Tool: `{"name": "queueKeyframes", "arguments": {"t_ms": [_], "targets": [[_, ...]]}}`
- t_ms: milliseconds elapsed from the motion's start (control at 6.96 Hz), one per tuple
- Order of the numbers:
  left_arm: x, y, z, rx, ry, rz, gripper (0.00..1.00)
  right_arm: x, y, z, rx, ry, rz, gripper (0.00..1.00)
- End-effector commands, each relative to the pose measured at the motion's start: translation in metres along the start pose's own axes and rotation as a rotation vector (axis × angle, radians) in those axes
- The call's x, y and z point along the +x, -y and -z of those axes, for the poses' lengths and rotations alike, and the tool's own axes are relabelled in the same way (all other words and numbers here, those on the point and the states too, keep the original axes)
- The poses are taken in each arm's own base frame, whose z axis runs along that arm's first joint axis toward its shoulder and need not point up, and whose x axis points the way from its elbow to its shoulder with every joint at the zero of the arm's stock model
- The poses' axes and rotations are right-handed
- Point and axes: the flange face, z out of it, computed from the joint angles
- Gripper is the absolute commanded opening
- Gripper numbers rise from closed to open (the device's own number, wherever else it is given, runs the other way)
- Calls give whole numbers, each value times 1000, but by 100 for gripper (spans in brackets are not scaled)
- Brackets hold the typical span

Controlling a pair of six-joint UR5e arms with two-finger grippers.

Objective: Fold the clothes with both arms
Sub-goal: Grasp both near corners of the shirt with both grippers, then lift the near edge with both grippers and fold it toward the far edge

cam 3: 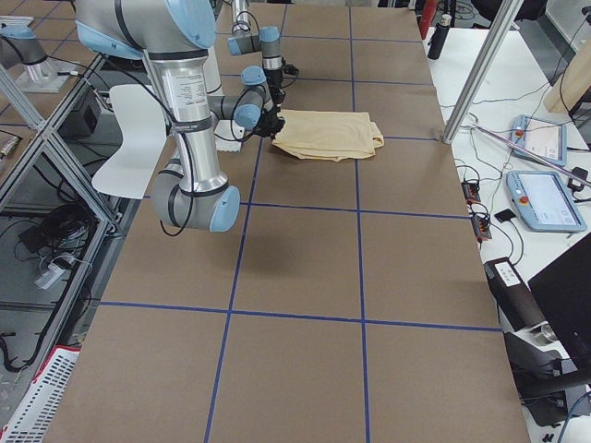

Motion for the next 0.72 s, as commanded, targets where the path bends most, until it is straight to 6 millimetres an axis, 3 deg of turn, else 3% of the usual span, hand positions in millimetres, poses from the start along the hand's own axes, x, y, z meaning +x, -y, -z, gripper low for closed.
{"name": "queueKeyframes", "arguments": {"t_ms": [0,144,287,431,575], "targets": [[23,-26,57,-92,-8,-7,0,4,20,45,-41,32,-8,0],[35,-15,70,-70,-13,-6,0,-14,29,58,-42,67,-30,0],[54,8,81,-28,-50,-46,0,-44,43,67,-34,68,-70,0],[77,36,91,11,-79,-90,0,-89,51,74,-35,65,-84,0],[96,66,90,23,-76,-75,0,-124,53,59,-11,59,-76,0]]}}
